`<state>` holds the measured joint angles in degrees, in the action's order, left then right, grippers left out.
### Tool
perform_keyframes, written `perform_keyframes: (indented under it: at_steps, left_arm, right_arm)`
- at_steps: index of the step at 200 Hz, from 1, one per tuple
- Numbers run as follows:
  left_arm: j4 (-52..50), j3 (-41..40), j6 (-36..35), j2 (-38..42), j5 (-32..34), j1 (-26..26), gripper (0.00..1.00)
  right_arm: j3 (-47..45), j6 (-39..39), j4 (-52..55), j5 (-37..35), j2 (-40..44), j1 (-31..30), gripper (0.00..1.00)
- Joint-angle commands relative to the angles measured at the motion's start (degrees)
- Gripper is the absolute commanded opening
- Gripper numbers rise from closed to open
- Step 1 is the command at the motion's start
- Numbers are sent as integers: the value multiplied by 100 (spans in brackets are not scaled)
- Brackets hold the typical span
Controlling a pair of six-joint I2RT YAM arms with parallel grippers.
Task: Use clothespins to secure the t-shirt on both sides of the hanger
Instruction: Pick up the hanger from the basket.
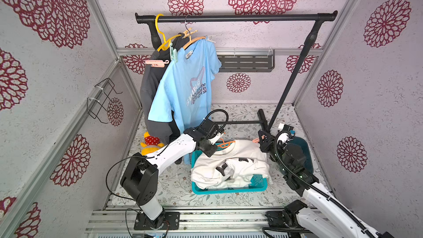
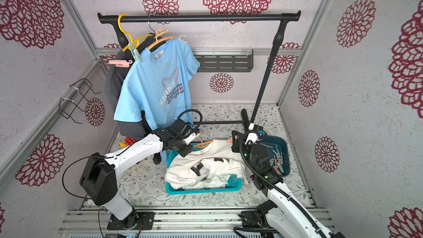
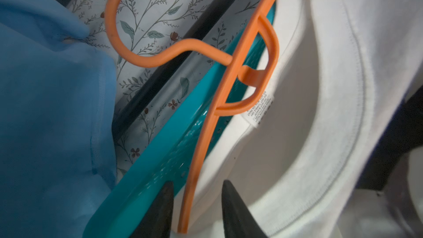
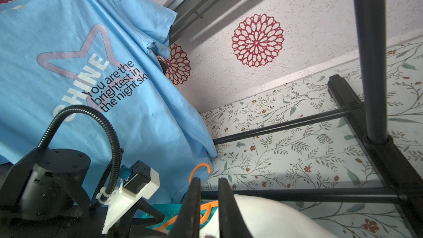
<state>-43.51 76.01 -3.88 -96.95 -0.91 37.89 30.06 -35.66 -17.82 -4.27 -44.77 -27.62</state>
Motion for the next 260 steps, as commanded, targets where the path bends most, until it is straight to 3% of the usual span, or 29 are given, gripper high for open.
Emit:
perform_keyframes:
  at_steps: [1,97,143,203,260]
  left_arm:
    - [189,195,-104,-136,-70,-45,37]
    - [209,255,-279,-374,-241,-36,17]
    - [353,184,-495,-131,-163,-18,1]
    - [358,-60,-1030,786,308,82,0]
    - [211,-96,-2379,1851,948,364,0]
  right_arm:
    - [52,153,-93,49,120,26,0]
    - [104,687,1,301,161,23,0]
    - [133,1324,-107,516,184,27,0]
    - [148,2057,-473,809,305,20,0]
    - [632,3058,-503,1268,372,24,0]
